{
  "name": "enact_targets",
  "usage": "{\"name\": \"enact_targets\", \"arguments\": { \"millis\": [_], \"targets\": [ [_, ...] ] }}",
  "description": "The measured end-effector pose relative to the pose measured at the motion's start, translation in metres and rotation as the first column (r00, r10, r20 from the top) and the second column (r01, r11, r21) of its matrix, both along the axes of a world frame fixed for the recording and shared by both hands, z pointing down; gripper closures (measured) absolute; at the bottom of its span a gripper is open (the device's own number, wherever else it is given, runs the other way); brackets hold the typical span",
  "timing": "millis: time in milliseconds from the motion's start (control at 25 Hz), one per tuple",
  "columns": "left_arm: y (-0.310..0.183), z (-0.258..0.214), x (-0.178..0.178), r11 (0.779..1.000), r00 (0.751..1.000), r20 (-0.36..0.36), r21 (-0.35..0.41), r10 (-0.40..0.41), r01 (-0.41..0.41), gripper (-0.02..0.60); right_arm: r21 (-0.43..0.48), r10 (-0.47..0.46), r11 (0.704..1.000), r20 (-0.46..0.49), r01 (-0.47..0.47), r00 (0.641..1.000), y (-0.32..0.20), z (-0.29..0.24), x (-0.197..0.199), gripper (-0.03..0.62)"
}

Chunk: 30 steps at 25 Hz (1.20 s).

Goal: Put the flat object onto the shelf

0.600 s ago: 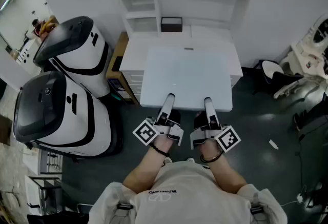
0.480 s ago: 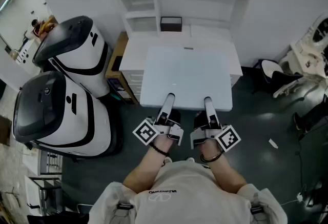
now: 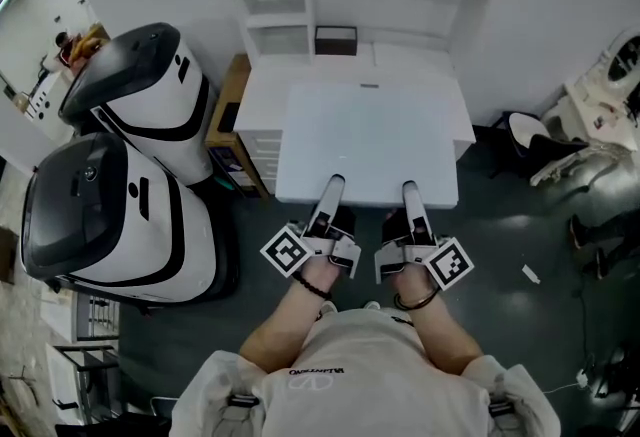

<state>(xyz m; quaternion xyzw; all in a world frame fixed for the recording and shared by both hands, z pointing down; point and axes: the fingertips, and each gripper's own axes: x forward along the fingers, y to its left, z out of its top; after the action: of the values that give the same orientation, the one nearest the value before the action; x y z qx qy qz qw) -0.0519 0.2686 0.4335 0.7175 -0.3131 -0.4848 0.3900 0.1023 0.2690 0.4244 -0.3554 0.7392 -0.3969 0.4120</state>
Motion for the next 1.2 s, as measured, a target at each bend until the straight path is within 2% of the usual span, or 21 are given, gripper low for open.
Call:
{"name": "enact_targets", "arguments": {
  "millis": [360,600,920,1200],
  "targets": [
    [-0.007,0.004,-0.006,1.000,1.000,0.001,-0.002,0.018,-0.018,0.250,-0.005,0.011,1.000,0.009,-0.011,1.000,-0.005,0.006,-0.006,0.264],
    [-0.038,0.009,-0.023,1.000,1.000,-0.016,-0.024,0.017,-0.018,0.250,-0.020,0.014,1.000,-0.002,-0.014,1.000,-0.037,0.009,-0.024,0.264],
    [-0.102,0.005,-0.007,1.000,1.000,0.002,-0.019,-0.013,0.013,0.250,-0.013,-0.016,1.000,0.016,0.016,1.000,-0.105,0.007,-0.008,0.264],
    [-0.179,-0.001,0.024,0.999,0.999,0.025,-0.016,-0.041,0.041,0.250,-0.008,-0.046,0.999,0.029,0.046,0.999,-0.187,0.003,0.024,0.266]
  ]
}}
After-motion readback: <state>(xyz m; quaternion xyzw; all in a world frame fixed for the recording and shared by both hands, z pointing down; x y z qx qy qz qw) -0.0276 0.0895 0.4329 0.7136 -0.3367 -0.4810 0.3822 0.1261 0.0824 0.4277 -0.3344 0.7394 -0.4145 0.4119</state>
